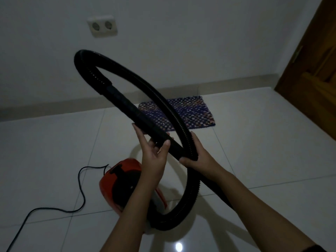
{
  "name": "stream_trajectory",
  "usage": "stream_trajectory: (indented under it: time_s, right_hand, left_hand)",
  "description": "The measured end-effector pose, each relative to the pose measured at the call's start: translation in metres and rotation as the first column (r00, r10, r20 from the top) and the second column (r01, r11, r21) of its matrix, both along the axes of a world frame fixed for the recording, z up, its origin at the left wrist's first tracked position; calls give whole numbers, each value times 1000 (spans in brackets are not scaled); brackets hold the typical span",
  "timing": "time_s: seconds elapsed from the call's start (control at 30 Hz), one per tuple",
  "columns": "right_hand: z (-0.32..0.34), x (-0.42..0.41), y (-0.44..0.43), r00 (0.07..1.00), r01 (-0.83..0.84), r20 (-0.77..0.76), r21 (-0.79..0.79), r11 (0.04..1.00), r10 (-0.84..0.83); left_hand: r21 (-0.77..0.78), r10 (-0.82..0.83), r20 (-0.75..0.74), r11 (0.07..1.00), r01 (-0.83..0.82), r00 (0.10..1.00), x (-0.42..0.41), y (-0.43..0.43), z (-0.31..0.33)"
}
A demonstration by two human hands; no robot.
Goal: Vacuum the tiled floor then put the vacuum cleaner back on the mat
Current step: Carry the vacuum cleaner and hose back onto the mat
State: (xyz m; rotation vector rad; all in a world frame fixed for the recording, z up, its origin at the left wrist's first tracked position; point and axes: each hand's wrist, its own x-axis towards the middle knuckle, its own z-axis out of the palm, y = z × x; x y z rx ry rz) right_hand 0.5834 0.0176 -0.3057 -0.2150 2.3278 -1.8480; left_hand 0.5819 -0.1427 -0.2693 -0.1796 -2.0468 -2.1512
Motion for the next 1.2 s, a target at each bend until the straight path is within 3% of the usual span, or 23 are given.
stream_trajectory:
  time_s: [0.23, 0.37, 0.47, 0.57, 0.63, 0.7, 0.83, 0.93, 1.03, 1.2]
  right_hand:
    - [7, 12, -4, 998, 2, -62, 116, 993, 5]
    - [2, 7, -2, 997, -6, -78, 125, 992, 15]
    - [-6, -2, 4, 998, 0, -64, 144, 990, 10]
    - [-15, -15, 9, 999, -8, -52, 146, 989, 16]
    - [-21, -26, 9, 998, -17, -53, 145, 989, 25]
    - [-25, -40, 7, 998, -42, -43, 145, 989, 48]
    - [-22, -68, 2, 997, -75, 7, 147, 986, 75]
    - [-10, -91, 1, 998, -58, -11, 163, 985, 61]
    - [9, -118, 3, 1000, -23, -17, 174, 984, 26]
    - [40, -153, -2, 998, 27, -61, 224, 974, -14]
  left_hand:
    - [14, -69, 44, 998, 68, 997, 11, -14, 6]
    - [13, 31, 59, 999, -31, 998, 8, -36, -1]
    - [-174, 292, 57, 945, -278, 955, 6, -72, -23]
    - [-432, 569, 171, 777, -458, 804, -3, -114, -67]
    - [-551, 612, 356, 748, -370, 707, -10, -128, -95]
    - [-584, 577, 457, 768, -261, 677, -16, -127, -113]
    - [-467, 544, 539, 828, -309, 644, -28, -106, -116]
    - [-108, 380, 727, 886, -451, 573, -47, -95, -110]
    - [79, 306, 807, 793, -605, 506, -69, -94, -103]
    - [169, 296, 843, 647, -743, 450, -93, -91, -88]
